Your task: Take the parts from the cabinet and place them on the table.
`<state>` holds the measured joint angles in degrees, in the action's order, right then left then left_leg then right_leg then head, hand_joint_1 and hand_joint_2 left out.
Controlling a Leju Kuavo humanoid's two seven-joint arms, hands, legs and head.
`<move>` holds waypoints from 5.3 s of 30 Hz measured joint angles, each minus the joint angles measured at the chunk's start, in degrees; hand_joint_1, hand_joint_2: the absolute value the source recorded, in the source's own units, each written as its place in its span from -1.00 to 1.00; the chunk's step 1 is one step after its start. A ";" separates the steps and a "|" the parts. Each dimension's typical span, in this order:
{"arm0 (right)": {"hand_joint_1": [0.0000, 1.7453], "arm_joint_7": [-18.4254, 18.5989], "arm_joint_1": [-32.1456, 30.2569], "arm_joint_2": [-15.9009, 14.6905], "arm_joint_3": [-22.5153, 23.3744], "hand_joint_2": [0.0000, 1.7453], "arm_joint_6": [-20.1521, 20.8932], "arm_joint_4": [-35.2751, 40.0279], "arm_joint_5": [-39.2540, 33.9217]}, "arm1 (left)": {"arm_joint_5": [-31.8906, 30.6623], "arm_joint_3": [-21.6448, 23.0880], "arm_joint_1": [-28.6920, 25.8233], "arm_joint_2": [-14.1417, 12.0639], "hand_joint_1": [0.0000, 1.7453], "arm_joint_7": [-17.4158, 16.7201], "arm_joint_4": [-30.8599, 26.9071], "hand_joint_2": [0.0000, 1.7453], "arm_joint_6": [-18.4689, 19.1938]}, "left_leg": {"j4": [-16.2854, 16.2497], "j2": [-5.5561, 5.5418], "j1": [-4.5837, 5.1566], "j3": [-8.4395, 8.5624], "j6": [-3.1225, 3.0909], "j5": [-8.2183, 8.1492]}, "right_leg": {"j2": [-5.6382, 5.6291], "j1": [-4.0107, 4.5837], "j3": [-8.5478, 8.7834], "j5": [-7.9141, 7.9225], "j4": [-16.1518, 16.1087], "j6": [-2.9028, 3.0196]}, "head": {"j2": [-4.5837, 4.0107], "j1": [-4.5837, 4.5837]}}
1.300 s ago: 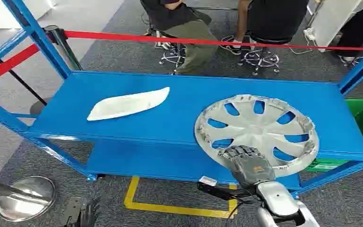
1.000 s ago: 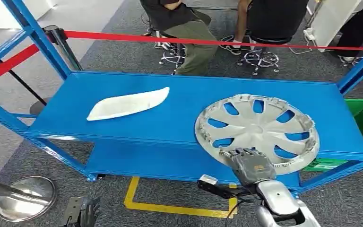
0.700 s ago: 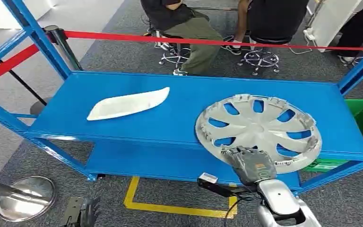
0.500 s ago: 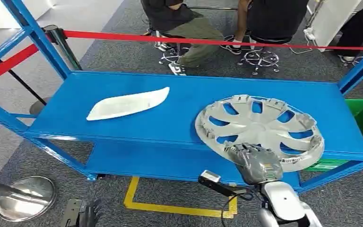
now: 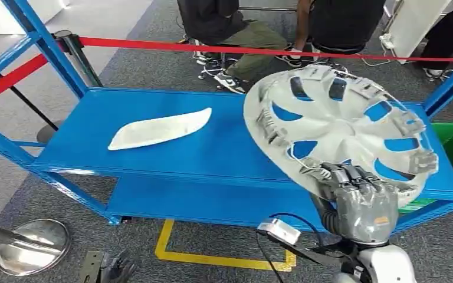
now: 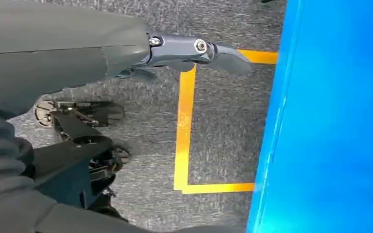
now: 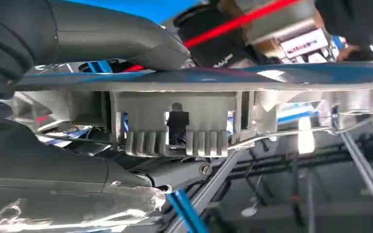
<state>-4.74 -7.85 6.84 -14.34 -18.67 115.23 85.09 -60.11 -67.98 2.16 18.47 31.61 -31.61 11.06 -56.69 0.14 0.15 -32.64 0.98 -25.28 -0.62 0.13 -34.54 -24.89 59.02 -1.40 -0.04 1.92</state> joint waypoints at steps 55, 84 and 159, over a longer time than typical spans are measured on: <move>1.00 -16.57 -13.26 11.74 21.99 1.00 15.23 3.32 -63.91 | -2.93 3.59 -2.58 1.11 -1.00 -13.36 0.44 1.00 -8.61 | 0.47 3.37 0.04 0.53 -1.97 -0.16 | 0.36 -0.91 -9.29 -5.23 16.98 -3.32 | 0.00 -0.77; 1.00 -16.65 -14.29 12.52 24.70 1.00 14.69 6.55 -69.05 | -2.73 6.67 -3.98 0.98 -1.00 -15.85 0.04 1.00 -8.59 | 1.05 1.02 0.11 3.08 -2.37 -1.87 | 0.18 -0.62 -10.50 -4.88 13.79 -2.86 | 0.00 -0.92; 1.00 -23.12 -18.83 12.94 22.47 1.00 -3.17 21.55 -55.73 | -3.85 11.83 -7.43 0.85 -1.00 -15.76 -2.34 1.00 -6.19 | -5.65 1.60 -0.41 2.83 1.13 -7.30 | 1.04 -0.39 3.90 -1.96 -1.90 1.14 | -0.02 -0.63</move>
<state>-27.86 -26.68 19.78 8.13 -21.84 136.78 29.35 -63.95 -56.15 -5.27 19.32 15.85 -33.94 4.87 -62.34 1.73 -0.26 -29.80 2.11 -32.57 0.42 -0.26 -30.64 -26.86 57.12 -0.26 -0.07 1.29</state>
